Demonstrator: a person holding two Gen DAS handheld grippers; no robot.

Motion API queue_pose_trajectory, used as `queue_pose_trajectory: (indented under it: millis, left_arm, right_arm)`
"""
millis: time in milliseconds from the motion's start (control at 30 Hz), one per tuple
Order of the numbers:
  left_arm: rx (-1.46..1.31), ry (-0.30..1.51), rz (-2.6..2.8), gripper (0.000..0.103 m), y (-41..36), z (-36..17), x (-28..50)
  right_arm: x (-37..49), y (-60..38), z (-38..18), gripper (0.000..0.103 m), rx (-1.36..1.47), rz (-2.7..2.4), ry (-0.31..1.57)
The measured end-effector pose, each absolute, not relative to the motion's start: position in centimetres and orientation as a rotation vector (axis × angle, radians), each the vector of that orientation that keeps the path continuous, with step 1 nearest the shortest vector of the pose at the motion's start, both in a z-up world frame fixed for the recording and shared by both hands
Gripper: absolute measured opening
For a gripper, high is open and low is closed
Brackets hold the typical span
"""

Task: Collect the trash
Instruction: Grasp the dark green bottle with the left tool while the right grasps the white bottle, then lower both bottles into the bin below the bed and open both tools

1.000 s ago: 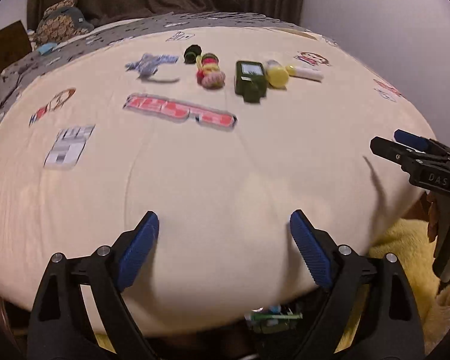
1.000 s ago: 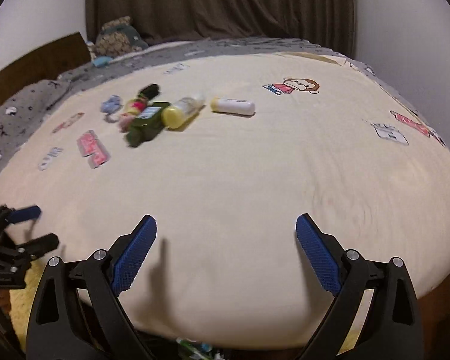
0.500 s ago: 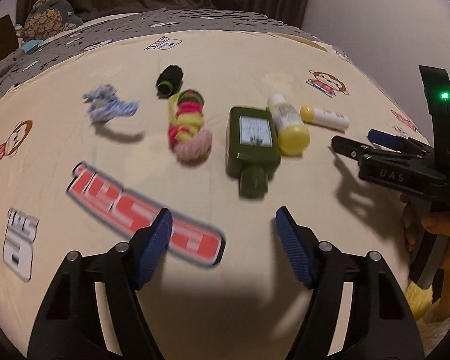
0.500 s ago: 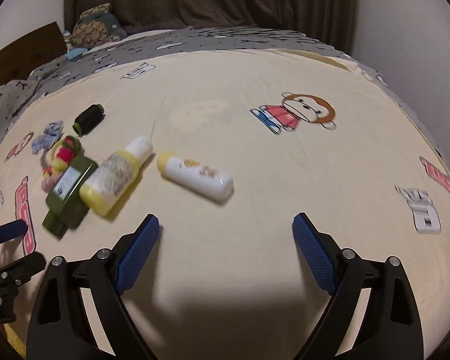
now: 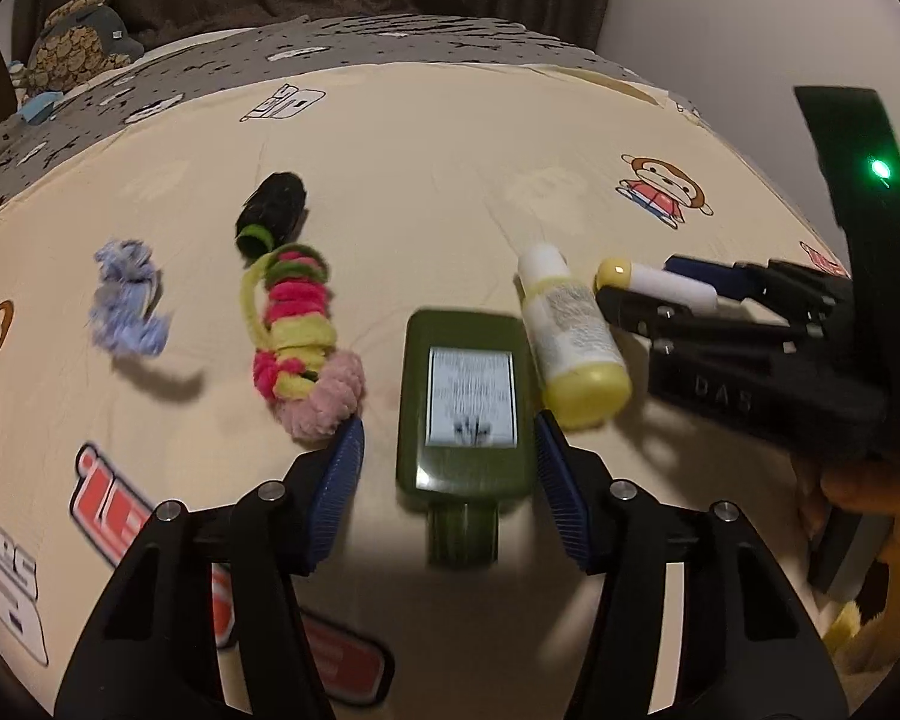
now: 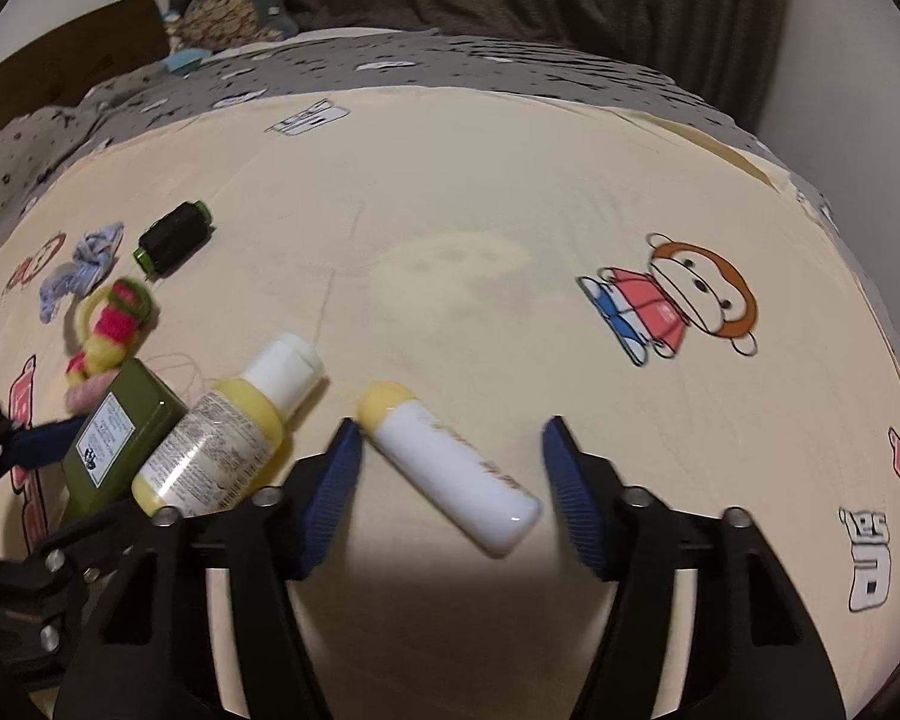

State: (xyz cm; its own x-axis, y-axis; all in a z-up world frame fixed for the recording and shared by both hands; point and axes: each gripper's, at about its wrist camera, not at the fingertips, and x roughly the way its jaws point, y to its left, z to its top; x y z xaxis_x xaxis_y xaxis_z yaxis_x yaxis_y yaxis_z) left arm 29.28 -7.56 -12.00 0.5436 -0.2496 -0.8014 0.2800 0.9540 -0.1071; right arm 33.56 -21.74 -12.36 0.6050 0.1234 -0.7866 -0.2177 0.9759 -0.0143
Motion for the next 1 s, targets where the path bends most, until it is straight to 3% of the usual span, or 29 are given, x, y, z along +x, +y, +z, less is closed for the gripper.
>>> queue_pose_trajectory:
  millis: [33, 100, 167, 233, 533, 1000]
  left_arm:
    - [0.037, 0.948, -0.318, 0.054, -7.7, -12.0, 29.7]
    - [0.048, 0.956, -0.317, 0.041, -8.0, -12.1, 30.3]
    - [0.051, 0.96, -0.322, 0.04, -8.0, -12.2, 30.4]
    - [0.052, 0.961, -0.325, 0.04, -7.8, -12.1, 30.0]
    - [0.098, 0.936, -0.336, 0.04, -7.0, -11.6, 24.5]
    - [0.09, 0.839, -0.361, 0.04, -4.6, -9.8, 12.1]
  right_arm:
    - [33.4, -21.7, -12.4, 0.055, -0.116, 0.197, 0.9]
    - [33.3, -21.7, -12.5, 0.044, -0.112, 0.208, 0.906]
    - [32.8, -21.7, -12.4, 0.029, -0.119, 0.217, 0.907]
    - [32.1, -21.7, -12.2, 0.021, -0.133, 0.227, 0.91]
    - [27.1, -22.6, -11.5, 0.021, -0.079, 0.262, 0.907]
    - [12.6, -22.4, -10.5, 0.021, -0.016, 0.358, 0.807]
